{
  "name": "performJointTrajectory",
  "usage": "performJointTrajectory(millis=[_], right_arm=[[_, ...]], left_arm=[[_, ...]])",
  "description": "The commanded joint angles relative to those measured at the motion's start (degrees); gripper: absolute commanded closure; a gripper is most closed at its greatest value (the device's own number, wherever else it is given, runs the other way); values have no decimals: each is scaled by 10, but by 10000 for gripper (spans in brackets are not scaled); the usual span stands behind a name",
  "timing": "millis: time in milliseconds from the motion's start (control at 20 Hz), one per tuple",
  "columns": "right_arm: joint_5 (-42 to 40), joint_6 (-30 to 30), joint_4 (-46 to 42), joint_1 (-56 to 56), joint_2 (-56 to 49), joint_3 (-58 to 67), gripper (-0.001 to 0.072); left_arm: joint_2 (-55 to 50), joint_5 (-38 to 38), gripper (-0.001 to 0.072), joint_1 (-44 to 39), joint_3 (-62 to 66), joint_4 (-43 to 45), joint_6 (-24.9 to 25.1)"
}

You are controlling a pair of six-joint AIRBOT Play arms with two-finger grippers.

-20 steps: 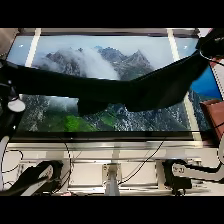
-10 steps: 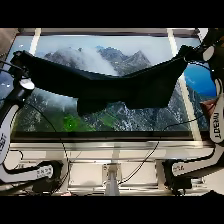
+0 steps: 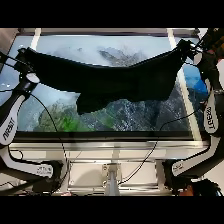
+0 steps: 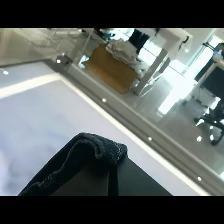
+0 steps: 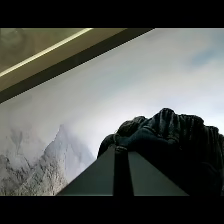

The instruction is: Fold the clothes and pants, and hang the long-sleeved shirts on hangers.

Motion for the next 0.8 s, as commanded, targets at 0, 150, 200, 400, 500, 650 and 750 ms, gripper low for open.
performJointTrajectory(millis=[0,150,200,400,500,650,750], right_arm=[[-27,13,11,1,-30,0,661],[-43,13,13,1,-45,0,661],[-58,13,13,1,-45,0,661],[-121,13,28,1,-45,0,661],[-120,13,28,1,-45,0,661],[-114,13,28,1,-45,0,459],[-90,13,28,0,-41,0,113]], left_arm=[[-38,13,689,-5,5,0,-40],[-51,66,690,-5,5,1,-114],[-52,91,689,-5,6,1,-139],[-52,114,689,-5,11,9,-156],[-55,113,689,-5,11,35,-156],[-57,113,566,-5,11,62,-156],[-57,112,-12,-5,11,64,-156]])
